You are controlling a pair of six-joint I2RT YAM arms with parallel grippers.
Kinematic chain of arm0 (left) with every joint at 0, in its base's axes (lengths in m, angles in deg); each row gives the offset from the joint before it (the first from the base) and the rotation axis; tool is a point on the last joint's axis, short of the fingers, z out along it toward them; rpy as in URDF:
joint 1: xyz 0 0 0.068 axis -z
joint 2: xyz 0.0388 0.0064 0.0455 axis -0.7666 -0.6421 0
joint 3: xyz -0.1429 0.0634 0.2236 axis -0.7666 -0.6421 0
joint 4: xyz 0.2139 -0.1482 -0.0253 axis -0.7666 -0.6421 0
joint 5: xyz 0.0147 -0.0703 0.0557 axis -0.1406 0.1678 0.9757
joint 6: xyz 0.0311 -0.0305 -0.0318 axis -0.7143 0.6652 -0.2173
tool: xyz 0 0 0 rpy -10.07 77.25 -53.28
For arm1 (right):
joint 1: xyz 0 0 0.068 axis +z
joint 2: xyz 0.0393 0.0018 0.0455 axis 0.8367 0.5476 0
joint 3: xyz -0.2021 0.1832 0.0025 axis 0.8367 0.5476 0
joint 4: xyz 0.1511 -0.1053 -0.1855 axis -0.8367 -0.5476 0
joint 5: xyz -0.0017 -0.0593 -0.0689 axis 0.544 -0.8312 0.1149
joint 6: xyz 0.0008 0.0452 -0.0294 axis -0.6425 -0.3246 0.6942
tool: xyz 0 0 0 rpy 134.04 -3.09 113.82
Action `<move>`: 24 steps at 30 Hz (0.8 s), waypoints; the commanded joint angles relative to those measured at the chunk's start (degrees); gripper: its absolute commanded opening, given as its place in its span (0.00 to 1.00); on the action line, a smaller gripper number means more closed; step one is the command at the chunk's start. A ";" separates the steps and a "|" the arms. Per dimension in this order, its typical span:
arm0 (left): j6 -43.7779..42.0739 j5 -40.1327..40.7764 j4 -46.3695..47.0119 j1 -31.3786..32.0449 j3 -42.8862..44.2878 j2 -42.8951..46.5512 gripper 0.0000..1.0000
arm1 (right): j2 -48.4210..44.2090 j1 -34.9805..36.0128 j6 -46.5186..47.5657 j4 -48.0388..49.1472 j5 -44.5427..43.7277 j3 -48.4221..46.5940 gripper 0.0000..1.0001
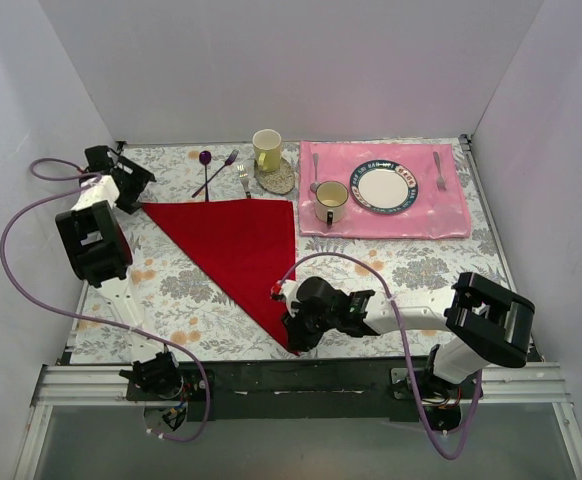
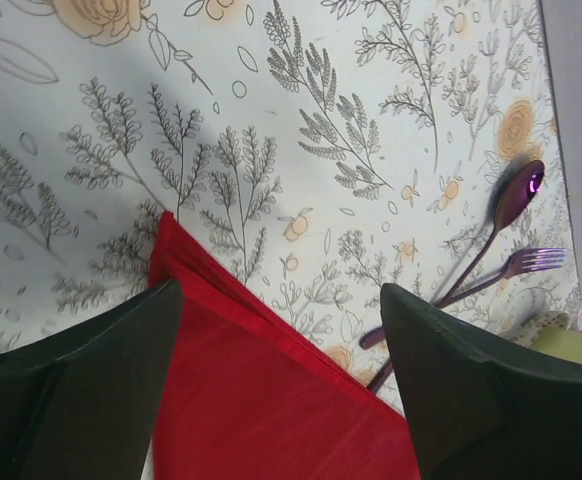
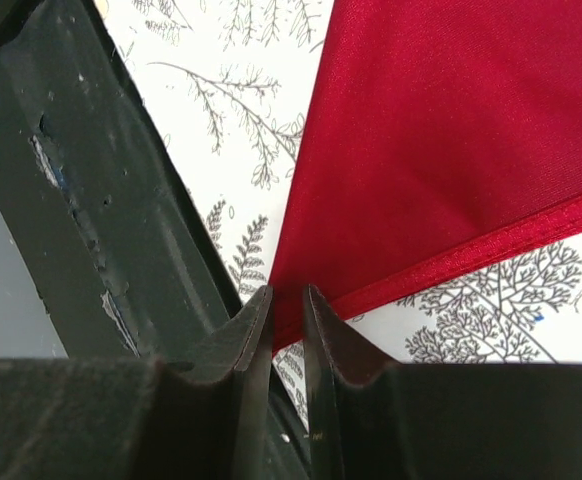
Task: Fold the napkin, place the utensils inside, and roll it up
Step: Fold the napkin
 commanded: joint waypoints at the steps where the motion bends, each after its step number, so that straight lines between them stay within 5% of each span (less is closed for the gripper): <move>1: -1.92 3.77 -2.00 -0.38 -0.77 12.36 0.83 | -2.27 0.48 1.34 -0.61 0.46 1.77 0.26; 11: 0.27 12.46 -2.45 -0.91 -12.97 23.62 0.87 | -5.88 -1.18 3.10 -8.17 -6.23 -5.08 0.41; 16: 3.43 5.36 -0.25 -3.10 -18.26 20.91 0.68 | -6.14 -2.59 1.34 -6.77 -5.61 -5.17 0.50; 24: 5.19 -0.35 4.76 -3.55 -21.95 17.56 0.65 | -5.44 -4.09 -0.67 -9.40 -3.94 -3.87 0.67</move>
